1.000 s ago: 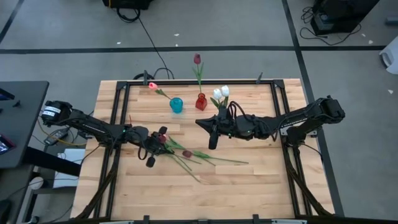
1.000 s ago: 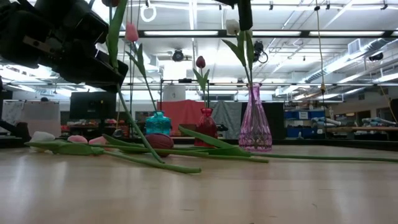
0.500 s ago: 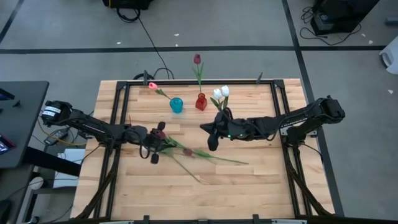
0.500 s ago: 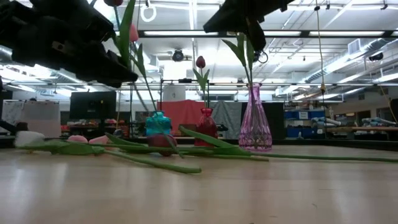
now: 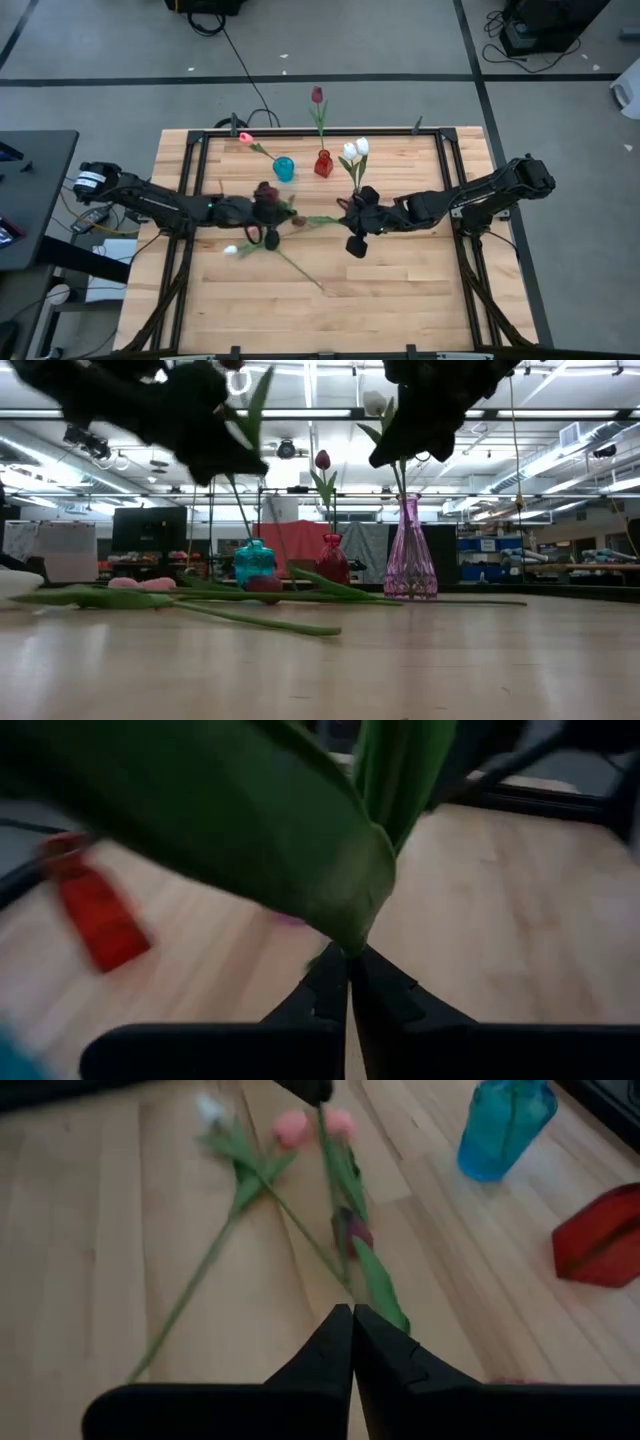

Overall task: Sort flowers into vase by color
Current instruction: Put the left red flower into the red vase

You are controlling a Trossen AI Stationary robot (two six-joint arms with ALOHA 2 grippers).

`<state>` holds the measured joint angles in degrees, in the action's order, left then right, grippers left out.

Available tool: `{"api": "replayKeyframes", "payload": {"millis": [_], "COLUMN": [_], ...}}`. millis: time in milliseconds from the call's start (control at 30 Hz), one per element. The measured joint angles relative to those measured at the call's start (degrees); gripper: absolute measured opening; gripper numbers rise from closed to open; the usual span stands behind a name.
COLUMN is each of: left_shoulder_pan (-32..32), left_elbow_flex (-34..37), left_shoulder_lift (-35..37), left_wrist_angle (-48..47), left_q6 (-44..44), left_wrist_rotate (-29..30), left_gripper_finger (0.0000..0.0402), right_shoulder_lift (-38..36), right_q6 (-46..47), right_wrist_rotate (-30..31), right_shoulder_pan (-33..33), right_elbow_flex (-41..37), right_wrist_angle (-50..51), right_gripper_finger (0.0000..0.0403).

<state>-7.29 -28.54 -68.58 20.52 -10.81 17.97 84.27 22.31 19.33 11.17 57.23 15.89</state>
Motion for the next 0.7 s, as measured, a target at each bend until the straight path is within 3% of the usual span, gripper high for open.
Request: {"api": "replayKeyframes", "payload": {"millis": [167, 300, 500, 700], "left_shoulder_pan": [0.53, 1.95, 5.33, 9.30], "left_elbow_flex": [-12.53, -20.76, -28.03, -32.14], "left_shoulder_lift": [-4.72, -8.61, -13.80, -18.41], "left_wrist_angle": [-9.58, -14.10, -15.85, -16.38], "left_q6": [3.68, 7.10, 7.88, 7.63], "left_wrist_rotate": [-2.33, 2.56, 9.69, 10.93], "left_gripper_finger": [0.0015, 0.0015, 0.0015, 0.0015], "right_shoulder_lift": [-0.04, -0.05, -0.46, -1.58], "right_q6": [0.02, 1.29, 1.90, 0.81], "right_wrist_rotate": [0.26, 0.09, 0.22, -1.26], "right_shoulder_pan": [1.60, 3.01, 5.40, 5.30], "right_elbow_flex": [0.00, 0.00, -0.82, -5.38], "right_wrist_angle": [2.65, 4.59, 9.17, 9.16], "right_gripper_finger": [0.0021, 0.0022, 0.0015, 0.0013]}}
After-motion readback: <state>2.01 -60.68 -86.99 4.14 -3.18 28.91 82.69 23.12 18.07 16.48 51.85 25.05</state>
